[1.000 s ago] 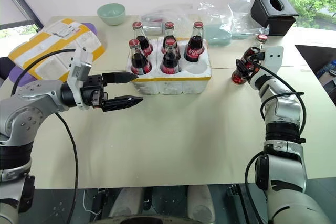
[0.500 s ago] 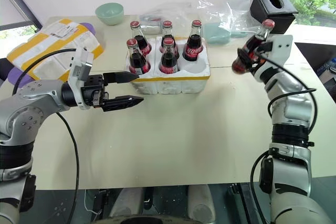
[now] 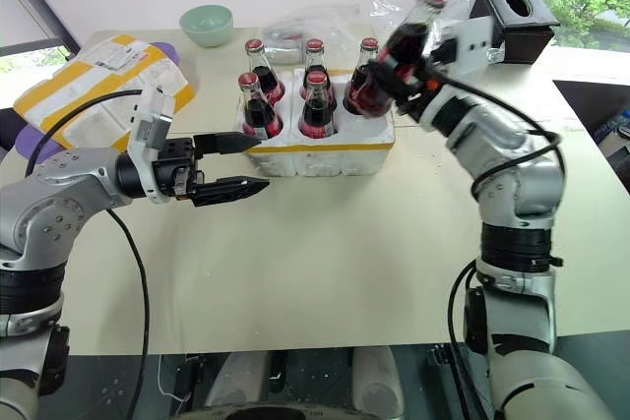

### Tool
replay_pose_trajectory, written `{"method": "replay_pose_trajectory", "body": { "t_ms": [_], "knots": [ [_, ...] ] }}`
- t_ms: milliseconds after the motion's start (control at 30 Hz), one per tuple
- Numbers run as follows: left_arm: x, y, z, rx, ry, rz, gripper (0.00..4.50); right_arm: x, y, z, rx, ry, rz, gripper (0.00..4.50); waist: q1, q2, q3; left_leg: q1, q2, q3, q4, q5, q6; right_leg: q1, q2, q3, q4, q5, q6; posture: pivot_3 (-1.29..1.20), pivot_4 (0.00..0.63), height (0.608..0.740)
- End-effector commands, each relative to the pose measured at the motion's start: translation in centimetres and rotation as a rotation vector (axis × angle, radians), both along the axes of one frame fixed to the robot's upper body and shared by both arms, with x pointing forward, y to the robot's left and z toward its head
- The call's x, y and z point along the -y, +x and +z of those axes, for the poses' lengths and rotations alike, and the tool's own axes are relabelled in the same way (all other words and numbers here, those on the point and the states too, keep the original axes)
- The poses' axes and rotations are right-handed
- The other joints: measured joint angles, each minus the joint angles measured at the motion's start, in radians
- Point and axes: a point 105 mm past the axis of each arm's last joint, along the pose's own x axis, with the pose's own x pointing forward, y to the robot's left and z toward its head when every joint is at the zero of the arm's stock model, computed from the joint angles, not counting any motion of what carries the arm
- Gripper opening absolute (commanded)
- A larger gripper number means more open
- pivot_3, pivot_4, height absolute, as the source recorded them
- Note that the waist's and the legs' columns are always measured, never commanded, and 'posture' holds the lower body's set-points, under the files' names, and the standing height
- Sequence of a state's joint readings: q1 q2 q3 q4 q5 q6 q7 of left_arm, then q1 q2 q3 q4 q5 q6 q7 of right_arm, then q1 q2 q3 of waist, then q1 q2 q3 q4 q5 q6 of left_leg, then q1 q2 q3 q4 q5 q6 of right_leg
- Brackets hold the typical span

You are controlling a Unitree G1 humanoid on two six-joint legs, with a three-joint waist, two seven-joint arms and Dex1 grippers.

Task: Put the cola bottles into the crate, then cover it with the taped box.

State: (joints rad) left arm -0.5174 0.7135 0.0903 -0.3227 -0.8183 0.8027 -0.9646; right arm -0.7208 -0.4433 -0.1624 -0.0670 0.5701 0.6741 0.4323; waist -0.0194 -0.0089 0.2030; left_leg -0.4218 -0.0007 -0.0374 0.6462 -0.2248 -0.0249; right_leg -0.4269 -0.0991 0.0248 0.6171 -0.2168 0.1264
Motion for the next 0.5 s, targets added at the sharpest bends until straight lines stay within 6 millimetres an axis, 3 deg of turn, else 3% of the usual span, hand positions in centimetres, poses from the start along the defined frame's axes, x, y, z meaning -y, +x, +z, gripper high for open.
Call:
{"method": "replay_pose_trajectory", "body": {
  "t_ms": [33, 500],
  "knots": [
    [0.2, -0.3, 0.8, 0.043, -0.006, -0.012, 4.5, -0.9, -0.9, 2.1, 0.108, -0.024, 0.021, 2.7, 0.003, 0.0, 0.0, 0.0, 0.0, 0.0, 0.0, 0.0, 0.0, 0.0, 0.0, 0.0, 0.0, 0.0, 0.0, 0.0, 0.15, 0.739],
    [-0.2, -0.5, 0.6, 0.048, -0.006, 0.006, 4.5, 0.2, -1.2, 0.9, 0.075, -0.089, -0.001, 2.7, 0.002, 0.0, 0.0, -0.002, 0.0, 0.0, 0.0, 0.0, 0.0, -0.001, 0.0, 0.0, -0.001, 0.0, 0.0, 0.0, 0.15, 0.739]
  ]
}}
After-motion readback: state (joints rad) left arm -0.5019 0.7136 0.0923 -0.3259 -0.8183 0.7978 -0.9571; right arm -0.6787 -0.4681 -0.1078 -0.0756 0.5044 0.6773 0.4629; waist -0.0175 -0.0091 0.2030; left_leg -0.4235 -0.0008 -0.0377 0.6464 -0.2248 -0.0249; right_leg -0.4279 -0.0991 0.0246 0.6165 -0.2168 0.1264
